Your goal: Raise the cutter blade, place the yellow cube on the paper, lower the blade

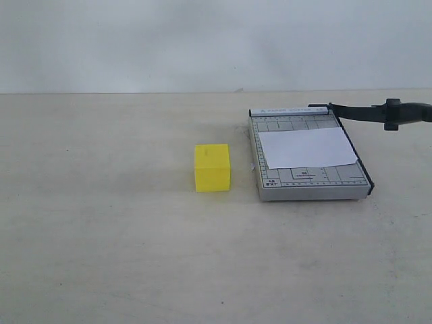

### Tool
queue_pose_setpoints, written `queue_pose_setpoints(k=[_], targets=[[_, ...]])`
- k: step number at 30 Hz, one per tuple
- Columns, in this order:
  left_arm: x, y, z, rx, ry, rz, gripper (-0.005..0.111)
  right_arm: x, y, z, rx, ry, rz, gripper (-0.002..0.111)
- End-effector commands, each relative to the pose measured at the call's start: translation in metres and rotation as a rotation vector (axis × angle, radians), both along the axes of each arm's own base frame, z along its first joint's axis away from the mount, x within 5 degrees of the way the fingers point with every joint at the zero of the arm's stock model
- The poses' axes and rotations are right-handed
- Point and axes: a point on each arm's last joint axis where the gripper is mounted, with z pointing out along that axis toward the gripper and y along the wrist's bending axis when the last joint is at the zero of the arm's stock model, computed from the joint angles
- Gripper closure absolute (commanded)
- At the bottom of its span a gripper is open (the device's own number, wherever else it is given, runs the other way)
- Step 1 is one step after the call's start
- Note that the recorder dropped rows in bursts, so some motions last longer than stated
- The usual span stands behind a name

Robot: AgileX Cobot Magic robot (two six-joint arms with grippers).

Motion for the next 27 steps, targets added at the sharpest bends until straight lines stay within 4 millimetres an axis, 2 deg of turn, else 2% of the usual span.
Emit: queue_pose_setpoints(k=[1, 6, 12, 15, 27], targets=[[0.0, 0.0, 0.003, -0.001, -0.02, -0.003, 0.102, -0.001, 0.0, -0.001, 0.004, -0.004, -0.005, 0.108], [0.0, 0.0, 0.003, -0.001, -0.02, -0.003, 0.102, -0.01, -0.005, -0.015, 0.003, -0.034, -0.052, 0.108], [0.0, 0.0, 0.003, -0.001, -0.02, -0.003, 0.102, -0.022, -0.008, -0.052, 0.003, -0.039, -0.085, 0.108], [0.0, 0.0, 0.003, -0.001, -0.02, -0.003, 0.102, -0.025, -0.008, -0.064, 0.017, -0.037, -0.086, 0.108], [0.0, 0.0, 0.003, -0.001, -0.02, -0.003, 0.102, -0.03, -0.009, -0.062, 0.022, -0.098, -0.087, 0.108]])
